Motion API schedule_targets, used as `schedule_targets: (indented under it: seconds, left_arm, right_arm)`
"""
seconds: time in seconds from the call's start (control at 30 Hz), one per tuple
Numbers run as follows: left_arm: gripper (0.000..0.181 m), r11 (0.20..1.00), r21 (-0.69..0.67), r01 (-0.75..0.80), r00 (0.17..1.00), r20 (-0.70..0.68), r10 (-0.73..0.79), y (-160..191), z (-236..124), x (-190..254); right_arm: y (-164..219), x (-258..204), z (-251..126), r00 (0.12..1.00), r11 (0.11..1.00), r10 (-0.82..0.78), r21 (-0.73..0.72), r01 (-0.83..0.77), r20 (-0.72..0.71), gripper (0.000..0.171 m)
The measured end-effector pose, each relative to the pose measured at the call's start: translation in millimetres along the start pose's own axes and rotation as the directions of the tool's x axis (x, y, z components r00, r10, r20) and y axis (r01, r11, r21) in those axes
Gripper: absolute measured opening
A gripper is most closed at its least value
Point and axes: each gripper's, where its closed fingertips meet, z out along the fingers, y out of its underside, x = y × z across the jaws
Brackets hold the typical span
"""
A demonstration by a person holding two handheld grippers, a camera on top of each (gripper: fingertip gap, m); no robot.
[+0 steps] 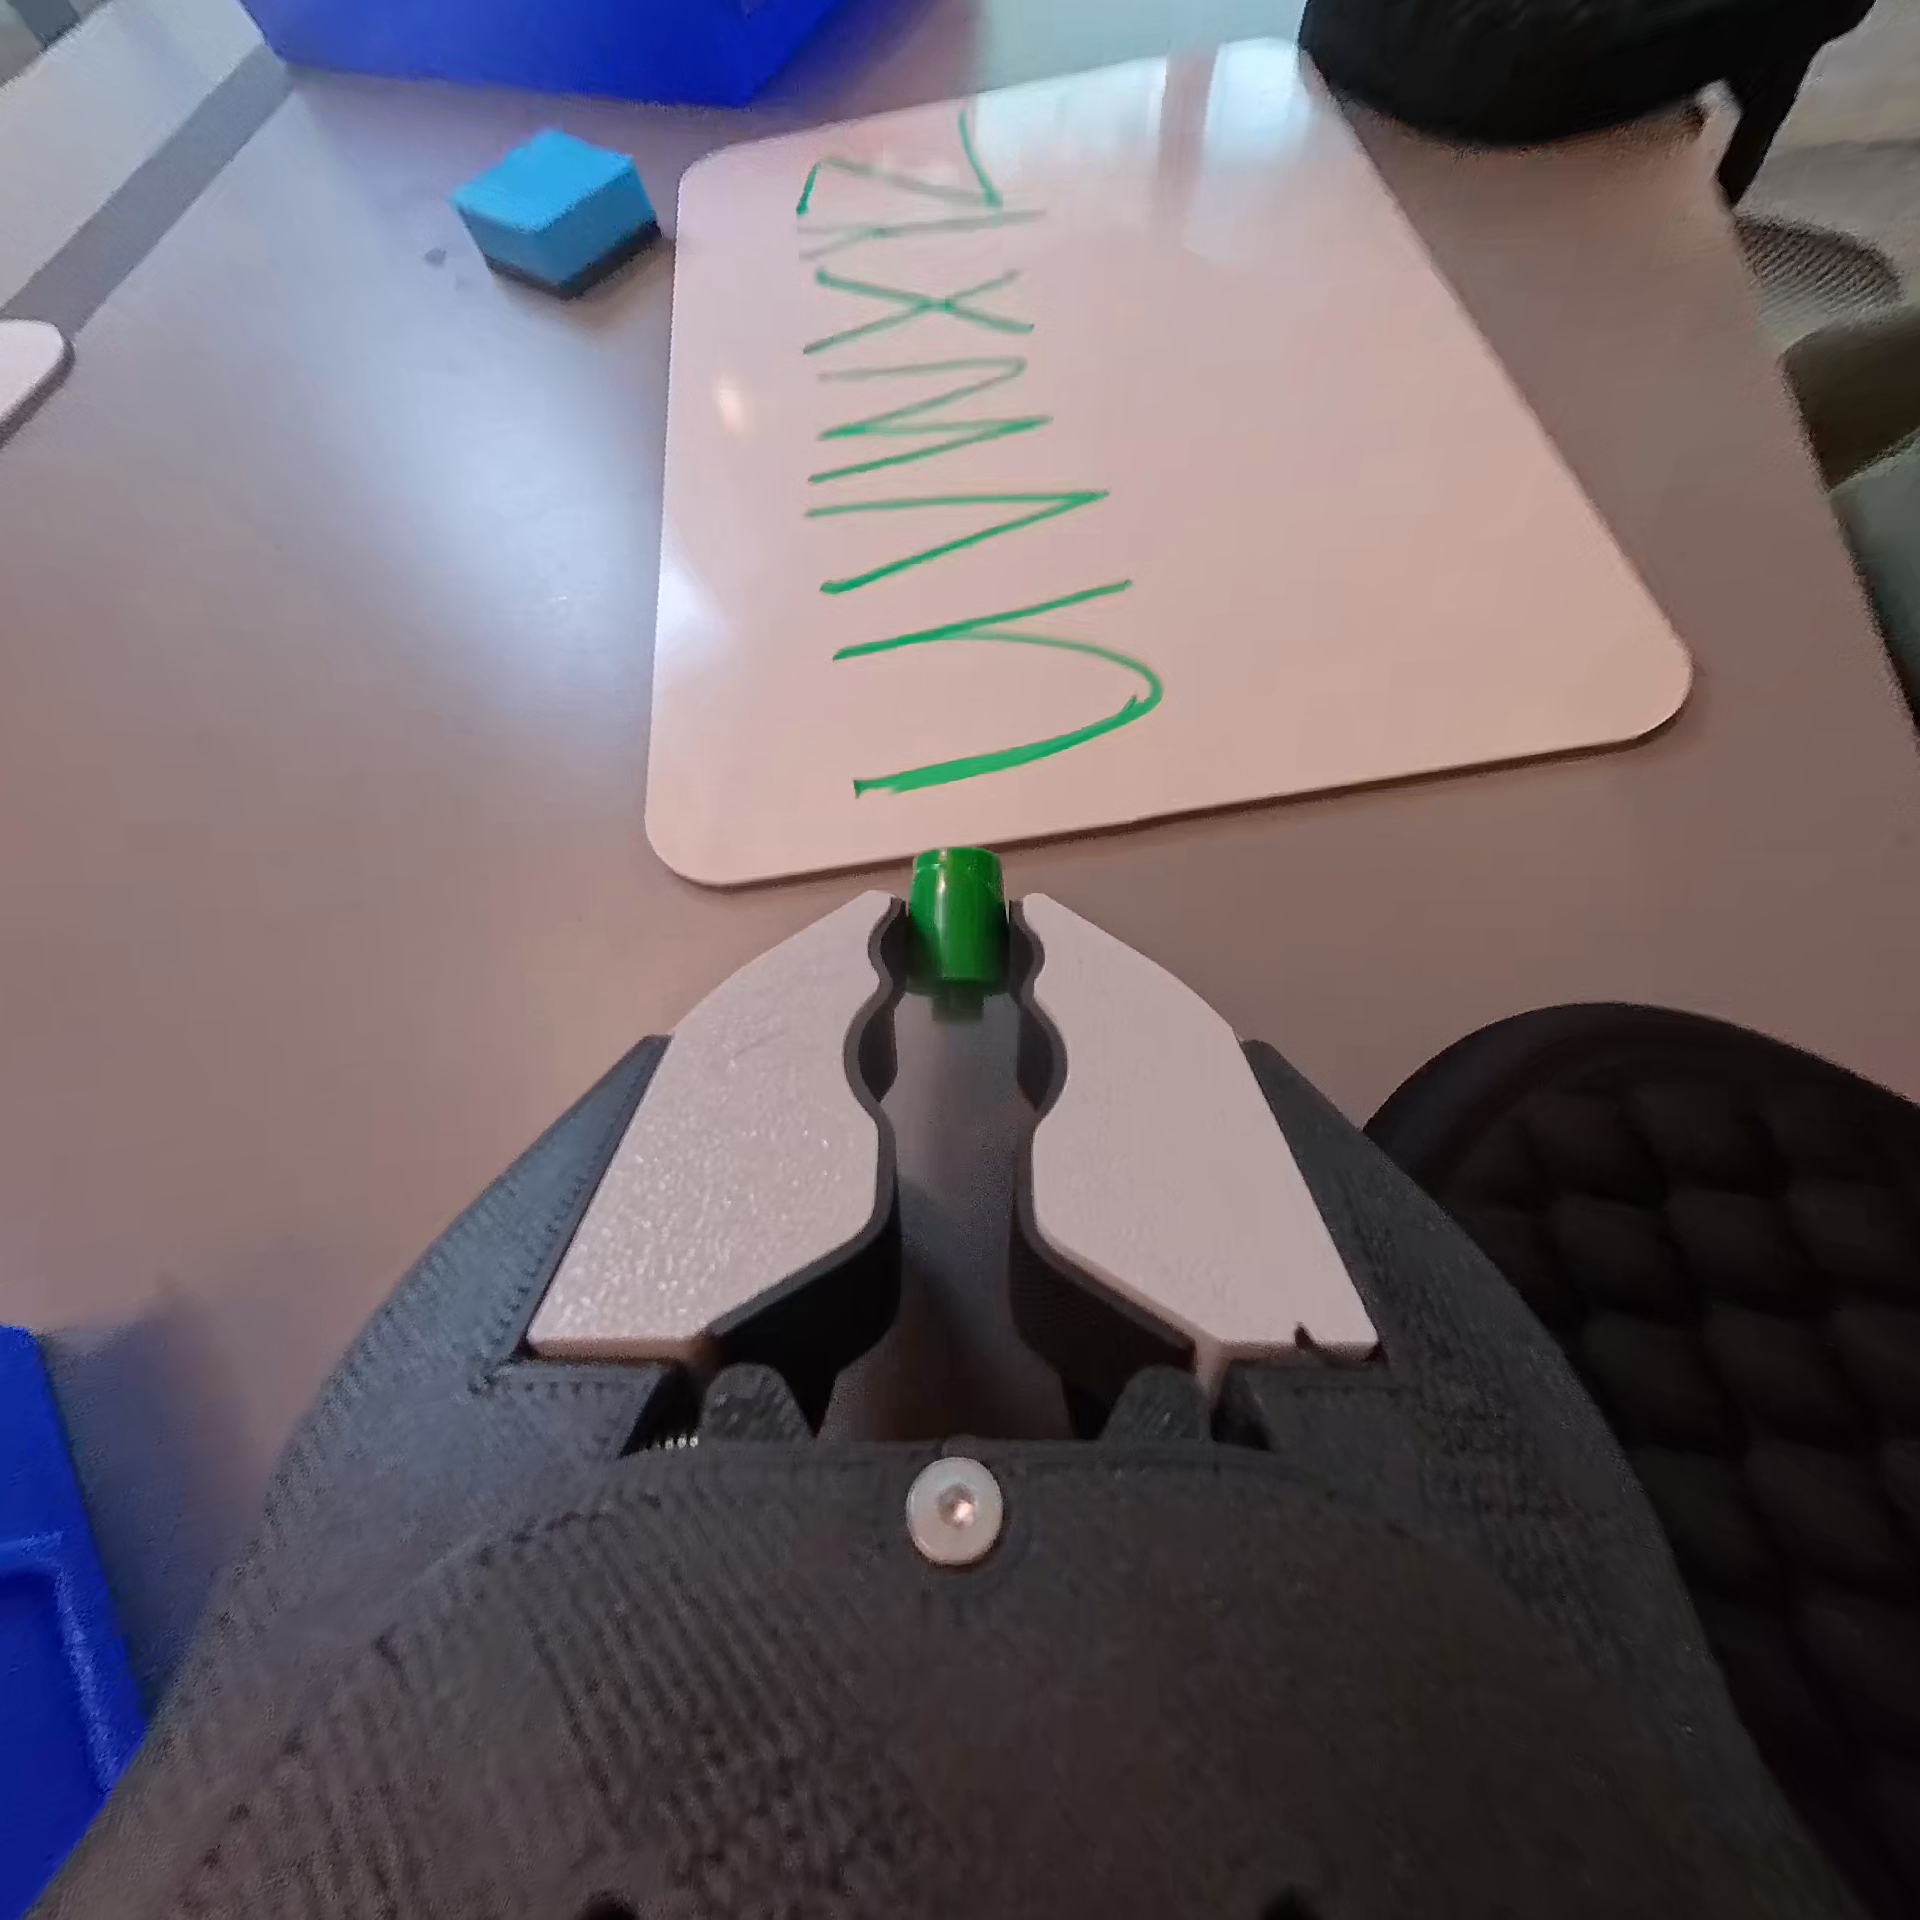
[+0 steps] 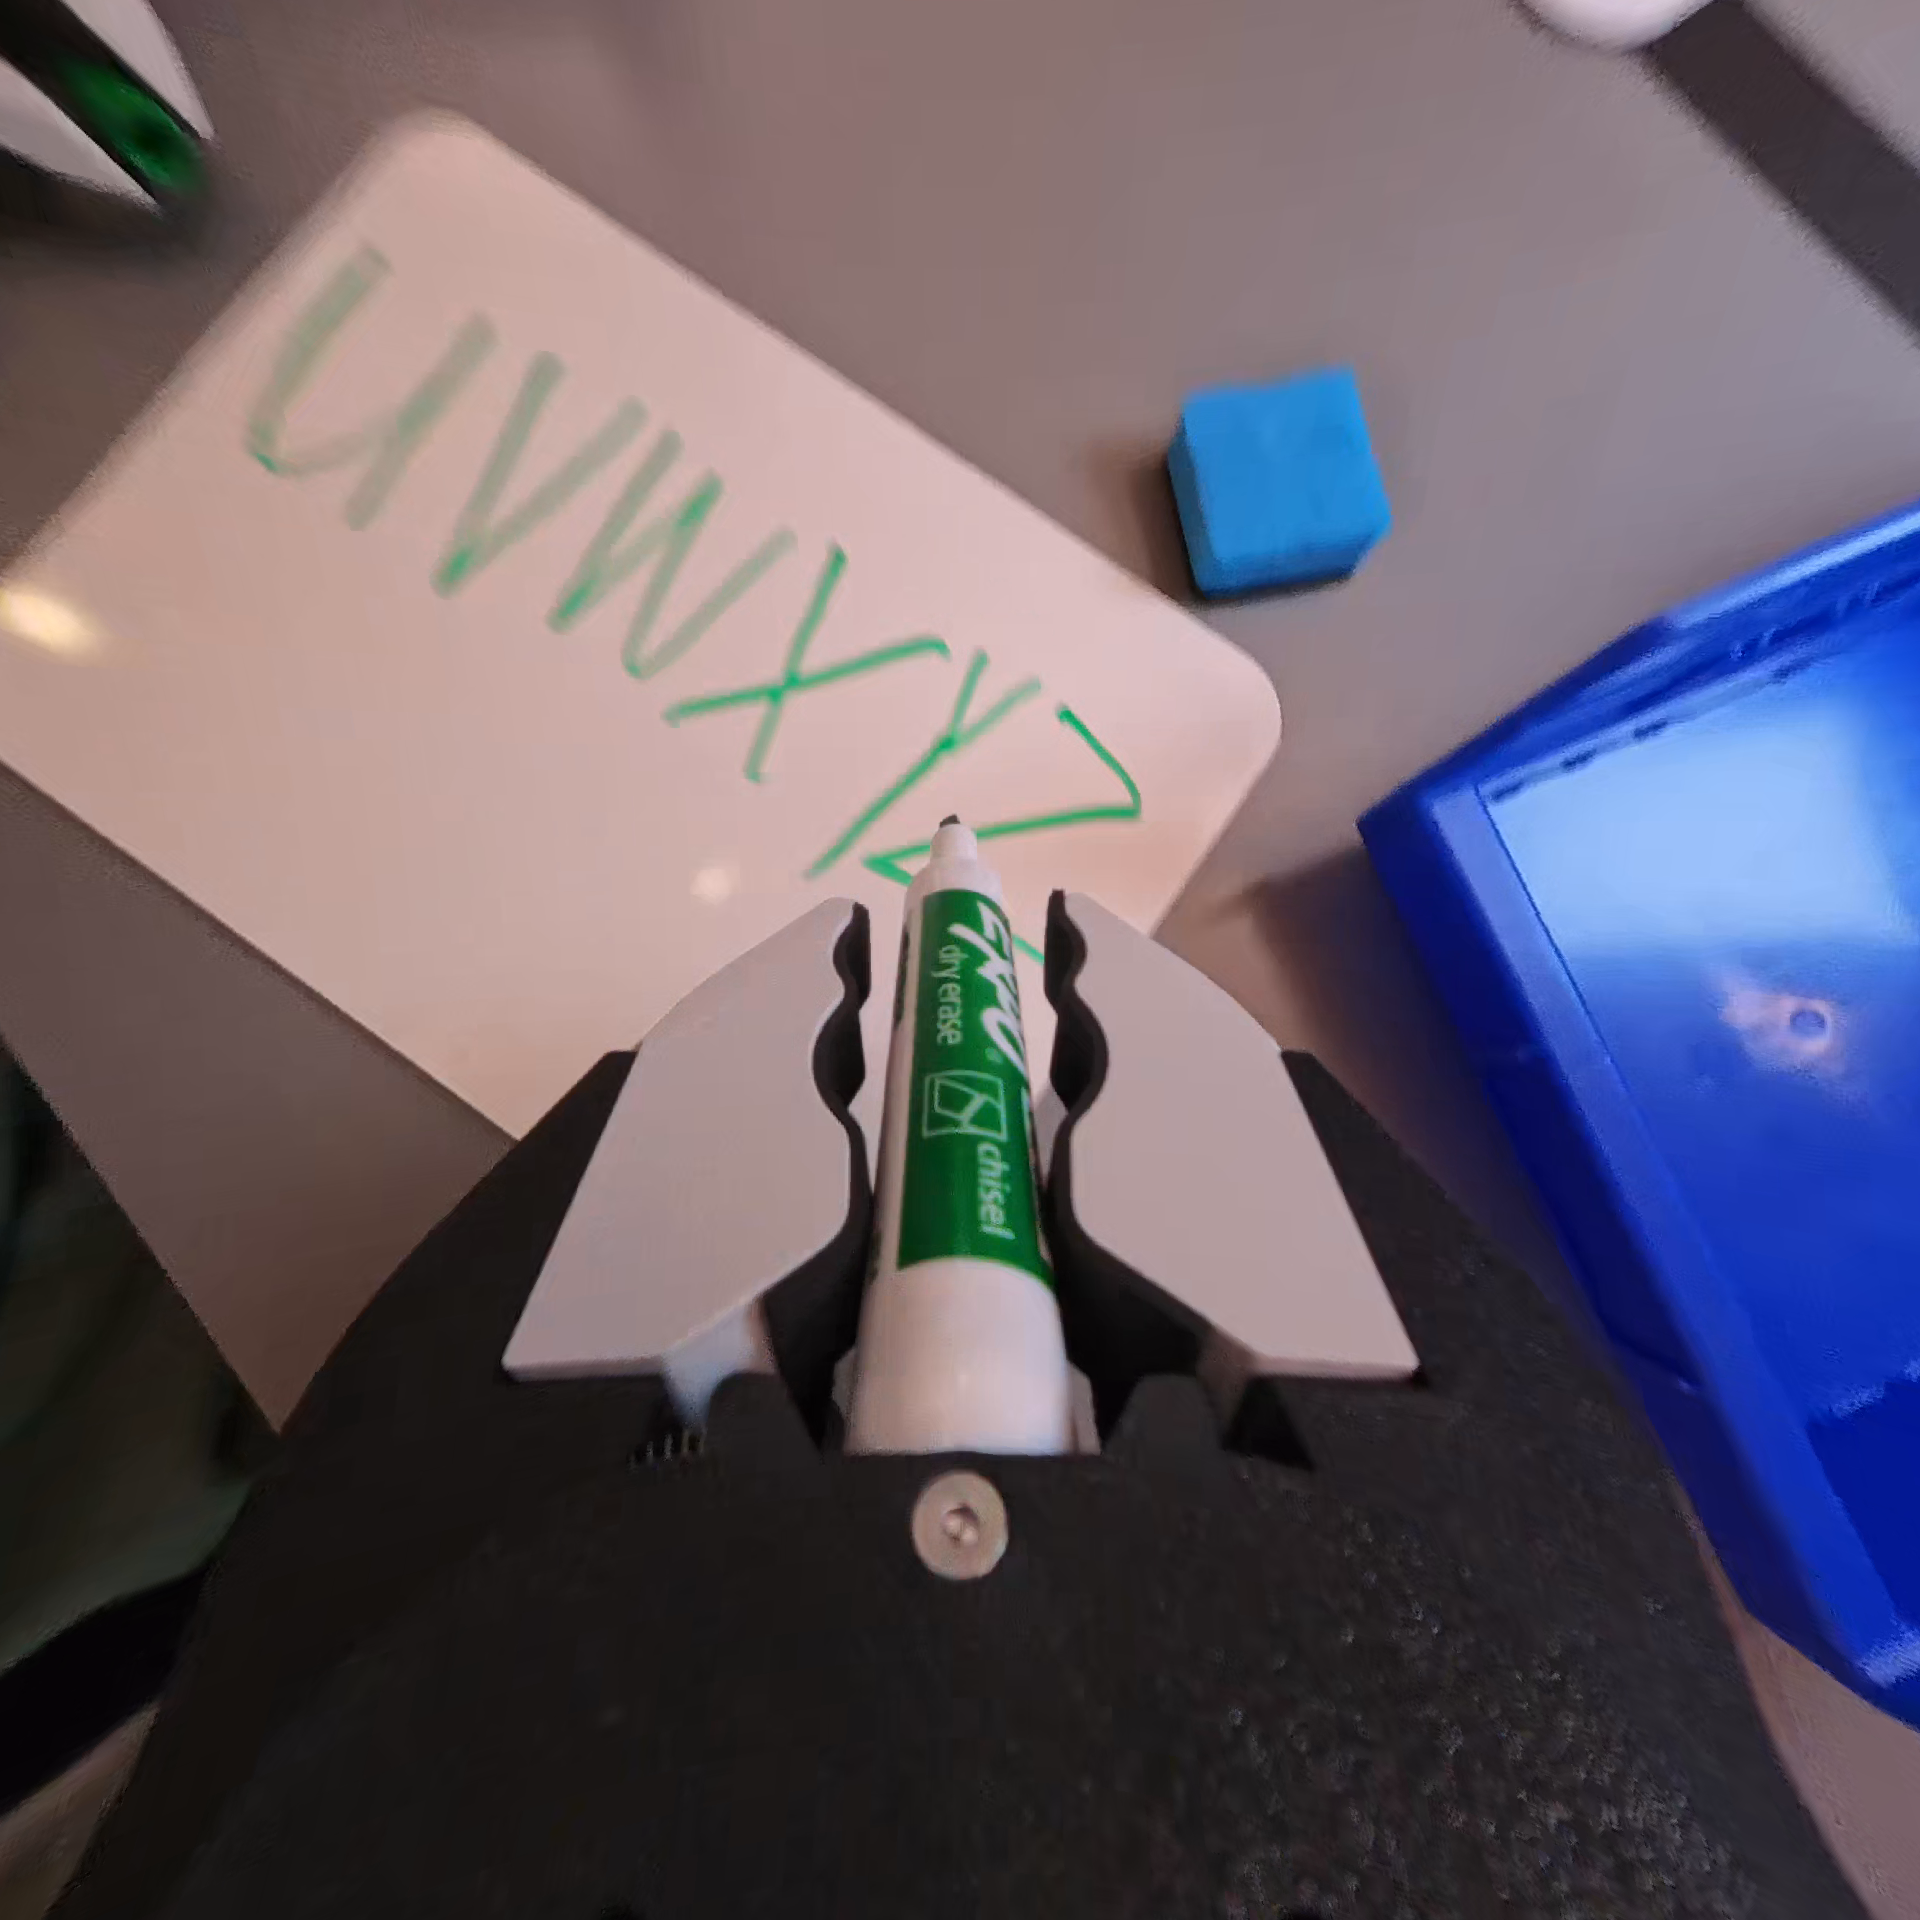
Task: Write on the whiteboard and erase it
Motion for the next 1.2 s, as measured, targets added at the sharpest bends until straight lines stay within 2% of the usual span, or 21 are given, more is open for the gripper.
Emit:
schedule_targets:
  seconds: [0.13, 0.2, 0.27, 0.33, 0.43, 0.53, 0.73, 0.9, 1.07, 1.2]
  left_arm:
    - [0.018, 0.981, 0.196, -0.001, 0.999, -0.045, 0.01, -35, -8, 11]
    - [0.018, 0.962, 0.268, -0.06, 0.997, -0.023, 0.068, -52, -7, 17]
    - [0.018, 0.923, 0.333, -0.193, 0.981, 0.043, 0.19, -72, -4, 26]
    - [0.018, 0.876, 0.374, -0.304, 0.952, 0.091, 0.292, -96, 2, 36]
    - [0.018, 0.824, 0.431, -0.369, 0.926, 0.095, 0.365, -129, 14, 54]
    - [0.019, 0.803, 0.431, -0.413, 0.905, 0.096, 0.414, -139, 22, 67]
    - [0.019, 0.814, 0.394, -0.428, 0.897, 0.071, 0.437, -127, 27, 78]
    - [0.018, 0.839, 0.34, -0.424, 0.896, 0.022, 0.444, -117, 34, 84]
    - [0.018, 0.856, 0.175, -0.487, 0.868, -0.01, 0.496, -95, 48, 87]
    - [0.017, 0.859, 0.127, -0.496, 0.864, -0.023, 0.502, -88, 49, 88]
  right_arm:
    - [-27, -53, -19, 0.995, 0.932, 0.006, 0.359, -0.04, 0.095, 0.033]
    - [-32, -84, -22, 0.989, 0.878, 0.001, 0.474, -0.072, 0.149, 0.033]
    - [-34, -113, -18, 0.979, 0.842, -0.005, 0.53, -0.105, 0.203, 0.033]
    - [-38, -136, -10, 0.962, 0.823, 0.003, 0.546, -0.157, 0.272, 0.033]
    - [-51, -158, 0, 0.949, 0.797, -0.004, 0.575, -0.187, 0.314, 0.033]
    - [-64, -174, 5, 0.936, 0.769, -0.018, 0.603, -0.212, 0.352, 0.033]
    - [-69, -200, 16, 0.902, 0.775, -0.046, 0.585, -0.238, 0.429, 0.033]
    - [-67, -209, 33, 0.906, 0.818, -0.045, 0.536, -0.208, 0.421, 0.033]
    - [-58, -213, 58, 0.929, 0.872, -0.051, 0.469, -0.137, 0.366, 0.033]
    - [-53, -216, 65, 0.923, 0.875, -0.021, 0.453, -0.168, 0.383, 0.032]
